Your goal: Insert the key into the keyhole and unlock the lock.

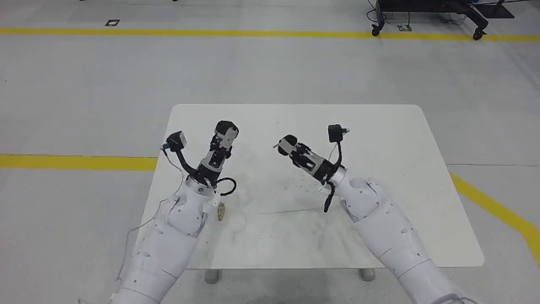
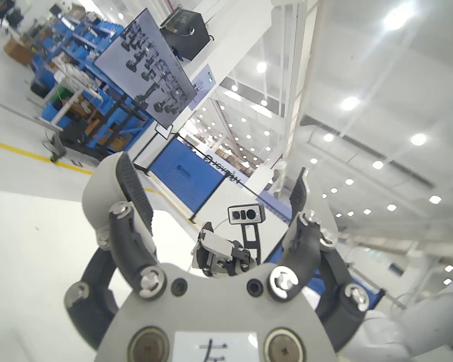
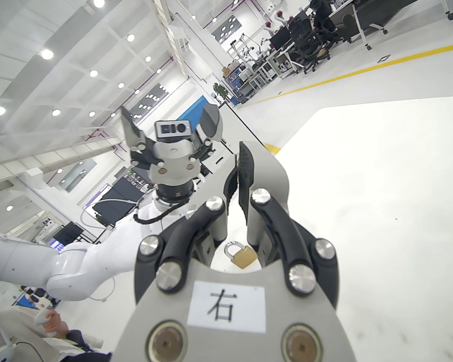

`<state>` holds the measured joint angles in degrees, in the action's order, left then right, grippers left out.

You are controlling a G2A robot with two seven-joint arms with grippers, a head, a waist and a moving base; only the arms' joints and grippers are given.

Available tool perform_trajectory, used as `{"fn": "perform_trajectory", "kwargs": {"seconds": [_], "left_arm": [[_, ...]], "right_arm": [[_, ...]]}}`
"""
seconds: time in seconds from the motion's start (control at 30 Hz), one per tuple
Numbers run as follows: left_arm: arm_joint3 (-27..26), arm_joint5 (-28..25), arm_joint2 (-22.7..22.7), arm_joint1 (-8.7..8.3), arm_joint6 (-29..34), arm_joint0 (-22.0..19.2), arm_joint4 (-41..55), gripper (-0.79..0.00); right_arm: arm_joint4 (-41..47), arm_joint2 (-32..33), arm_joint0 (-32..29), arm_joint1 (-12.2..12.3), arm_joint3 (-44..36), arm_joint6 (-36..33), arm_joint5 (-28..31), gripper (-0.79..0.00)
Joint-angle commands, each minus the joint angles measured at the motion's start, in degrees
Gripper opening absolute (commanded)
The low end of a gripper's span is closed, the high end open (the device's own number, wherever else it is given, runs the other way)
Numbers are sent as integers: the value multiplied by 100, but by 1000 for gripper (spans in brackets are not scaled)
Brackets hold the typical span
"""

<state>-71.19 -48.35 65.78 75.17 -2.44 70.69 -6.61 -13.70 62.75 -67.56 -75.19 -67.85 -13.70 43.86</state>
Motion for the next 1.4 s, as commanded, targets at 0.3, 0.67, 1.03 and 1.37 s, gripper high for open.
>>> {"fn": "perform_trajectory", "kwargs": {"seconds": [0.3,0.67,1.03,1.37], "left_arm": [[475,421,-207,-108,3314,-360,2654,-459],[744,452,-548,-28,3788,-534,2789,-499],[885,406,-669,26,3538,-633,2329,-576],[863,379,-616,17,3534,-621,2234,-628]], "right_arm": [[1016,1,62,-2,96,-491,143,-785],[1408,-65,63,-10,173,-773,203,-785],[1463,-140,70,-8,190,-1031,172,-785],[1236,-139,87,6,211,-1029,116,-785]]}}
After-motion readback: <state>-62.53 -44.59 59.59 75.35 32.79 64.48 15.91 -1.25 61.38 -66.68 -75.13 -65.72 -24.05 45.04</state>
